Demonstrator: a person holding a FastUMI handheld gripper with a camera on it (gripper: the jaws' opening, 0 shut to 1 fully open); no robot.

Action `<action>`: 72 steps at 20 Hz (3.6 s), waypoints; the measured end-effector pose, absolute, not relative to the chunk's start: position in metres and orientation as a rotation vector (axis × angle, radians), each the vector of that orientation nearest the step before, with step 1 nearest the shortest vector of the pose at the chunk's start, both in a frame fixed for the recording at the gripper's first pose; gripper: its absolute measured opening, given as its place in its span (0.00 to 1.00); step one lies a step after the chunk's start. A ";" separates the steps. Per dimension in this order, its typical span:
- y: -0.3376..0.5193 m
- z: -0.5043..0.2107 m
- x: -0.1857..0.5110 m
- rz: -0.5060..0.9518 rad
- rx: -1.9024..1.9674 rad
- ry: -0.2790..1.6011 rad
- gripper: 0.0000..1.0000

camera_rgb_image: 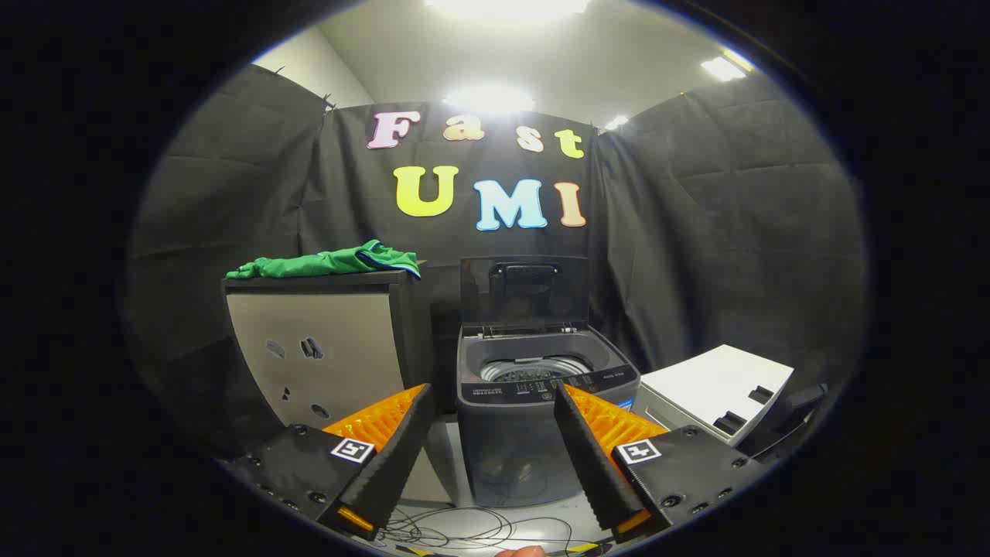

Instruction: Put the clothes into the washing machine and then close the washing machine lid.

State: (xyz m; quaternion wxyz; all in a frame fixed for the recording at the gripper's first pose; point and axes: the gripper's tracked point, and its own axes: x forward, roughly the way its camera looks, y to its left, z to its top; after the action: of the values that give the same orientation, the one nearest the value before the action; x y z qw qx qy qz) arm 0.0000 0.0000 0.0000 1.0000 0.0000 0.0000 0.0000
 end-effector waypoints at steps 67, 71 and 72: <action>0.319 0.156 0.275 0.441 -0.224 0.625 0.96; 0.316 0.140 0.277 0.417 -0.265 0.655 0.96; 0.314 0.135 0.278 0.411 -0.272 0.662 0.96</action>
State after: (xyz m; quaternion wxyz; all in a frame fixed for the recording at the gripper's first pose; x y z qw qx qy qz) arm 0.2784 0.3139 0.1353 0.9160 -0.1322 0.3219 0.1996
